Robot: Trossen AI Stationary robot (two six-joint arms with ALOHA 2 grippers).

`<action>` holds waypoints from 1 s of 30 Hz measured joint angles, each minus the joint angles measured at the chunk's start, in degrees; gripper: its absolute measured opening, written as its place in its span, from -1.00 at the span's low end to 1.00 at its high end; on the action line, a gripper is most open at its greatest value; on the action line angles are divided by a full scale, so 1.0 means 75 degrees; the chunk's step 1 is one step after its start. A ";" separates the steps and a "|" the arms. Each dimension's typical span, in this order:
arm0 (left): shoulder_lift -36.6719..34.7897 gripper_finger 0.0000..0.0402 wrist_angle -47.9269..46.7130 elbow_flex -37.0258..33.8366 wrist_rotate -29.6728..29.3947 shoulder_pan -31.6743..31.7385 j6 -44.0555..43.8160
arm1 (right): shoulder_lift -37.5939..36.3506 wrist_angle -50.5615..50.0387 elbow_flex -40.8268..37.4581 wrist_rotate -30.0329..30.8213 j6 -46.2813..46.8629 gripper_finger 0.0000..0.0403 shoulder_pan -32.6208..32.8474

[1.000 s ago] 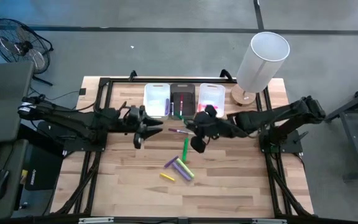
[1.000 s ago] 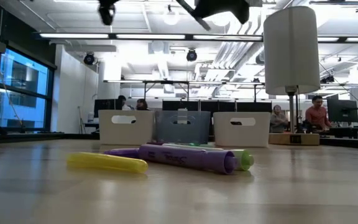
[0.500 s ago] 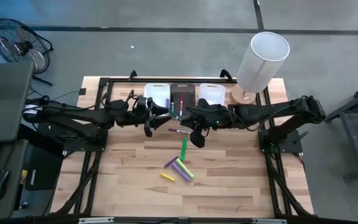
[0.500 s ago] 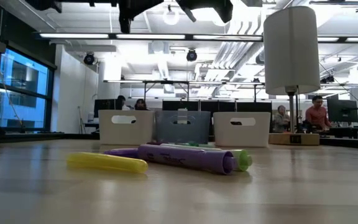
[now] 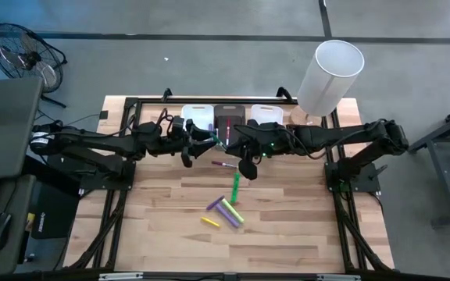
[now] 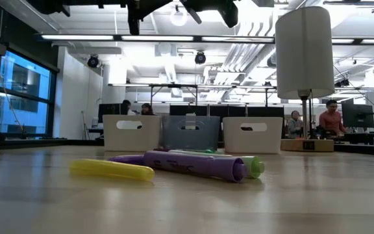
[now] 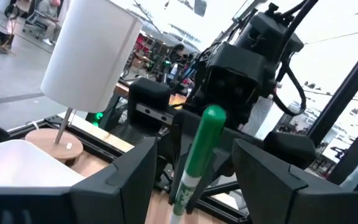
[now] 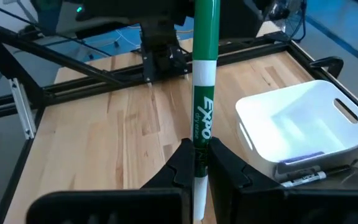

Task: Pick & Place Markers
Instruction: Put the green marker pen into the black bin

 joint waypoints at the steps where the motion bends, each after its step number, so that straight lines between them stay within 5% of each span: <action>1: 0.0000 0.03 -0.0003 0.0003 -0.0006 0.0000 -0.0003 | 0.0010 0.0071 0.0000 -0.0041 0.0007 -0.93 -0.0033; 18: 0.0000 0.00 -0.0029 0.0003 -0.0026 -0.0023 -0.0020 | 0.0213 0.0863 0.0003 -0.0076 0.0185 -0.94 -0.0084; 30: 0.0000 -0.57 -0.0039 0.0000 0.0165 -0.0023 -0.0023 | 0.0410 0.0908 0.0003 -0.0095 0.0318 -0.94 -0.0081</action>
